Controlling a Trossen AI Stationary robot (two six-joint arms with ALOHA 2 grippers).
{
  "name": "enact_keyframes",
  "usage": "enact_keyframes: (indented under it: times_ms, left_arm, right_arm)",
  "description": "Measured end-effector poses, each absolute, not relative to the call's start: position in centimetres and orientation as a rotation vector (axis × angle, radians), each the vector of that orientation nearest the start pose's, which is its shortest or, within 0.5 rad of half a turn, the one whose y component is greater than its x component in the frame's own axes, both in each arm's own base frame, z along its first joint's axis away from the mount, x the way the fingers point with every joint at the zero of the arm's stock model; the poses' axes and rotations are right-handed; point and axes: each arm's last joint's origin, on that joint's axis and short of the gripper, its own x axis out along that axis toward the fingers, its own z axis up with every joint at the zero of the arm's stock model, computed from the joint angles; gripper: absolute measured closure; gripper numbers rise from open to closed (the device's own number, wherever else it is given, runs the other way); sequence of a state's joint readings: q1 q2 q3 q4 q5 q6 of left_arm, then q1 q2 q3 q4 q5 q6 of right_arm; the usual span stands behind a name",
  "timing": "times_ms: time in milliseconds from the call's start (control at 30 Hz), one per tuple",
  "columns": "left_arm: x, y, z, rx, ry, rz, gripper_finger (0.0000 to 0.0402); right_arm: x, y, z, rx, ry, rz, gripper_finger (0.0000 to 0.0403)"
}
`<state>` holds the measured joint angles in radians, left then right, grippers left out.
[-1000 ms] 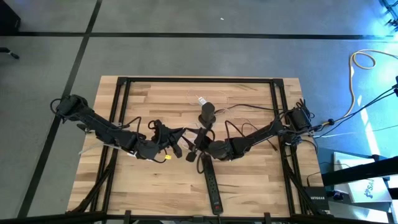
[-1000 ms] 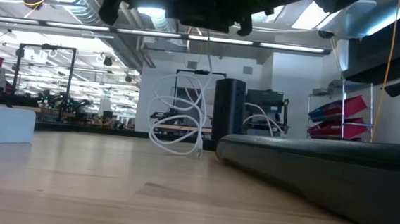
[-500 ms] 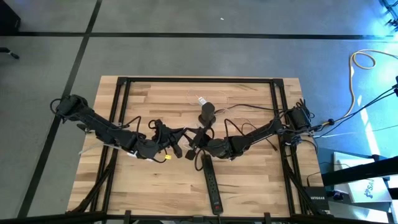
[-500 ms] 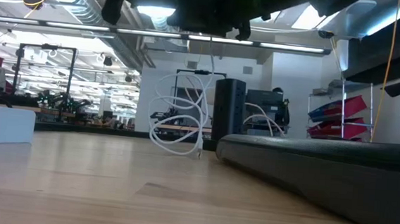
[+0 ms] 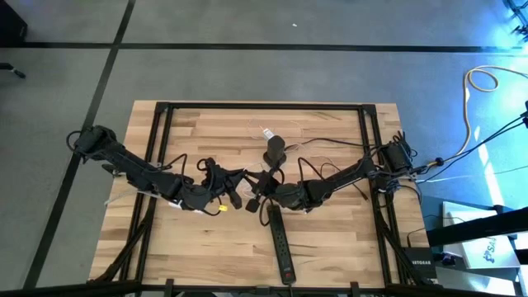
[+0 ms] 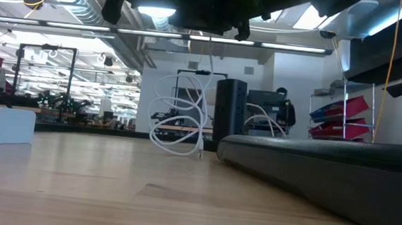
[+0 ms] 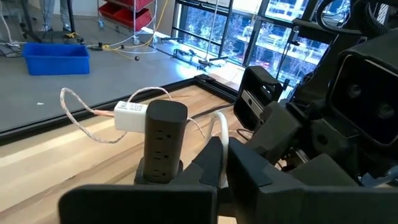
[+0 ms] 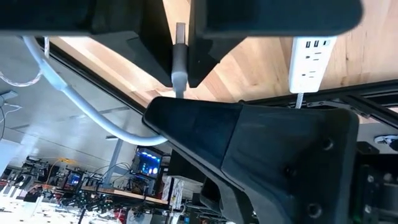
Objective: Insert USB
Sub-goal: Insert the white USB cable into the white outlet extension
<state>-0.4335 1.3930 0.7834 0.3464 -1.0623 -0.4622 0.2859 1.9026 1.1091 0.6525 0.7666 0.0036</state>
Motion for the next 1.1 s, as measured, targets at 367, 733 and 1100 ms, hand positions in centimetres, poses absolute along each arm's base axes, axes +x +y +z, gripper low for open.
enact_keyframes:
  times_ms: [367, 733, 1100]
  left_arm:
    - [27.13, -9.82, 24.84, -0.175, 0.102, 0.627, 0.0378]
    - [27.16, -9.87, 24.82, -0.154, 0.114, 0.611, 0.0397]
    - [26.97, -9.97, 25.04, -0.125, 0.120, 0.595, 0.0397]
  right_arm:
    - [39.77, 9.67, 20.81, -0.067, 0.122, -0.452, 0.0397]
    - [39.81, 9.77, 20.73, -0.066, 0.132, -0.408, 0.0394]
    - [39.78, 9.79, 20.59, -0.057, 0.154, -0.391, 0.0395]
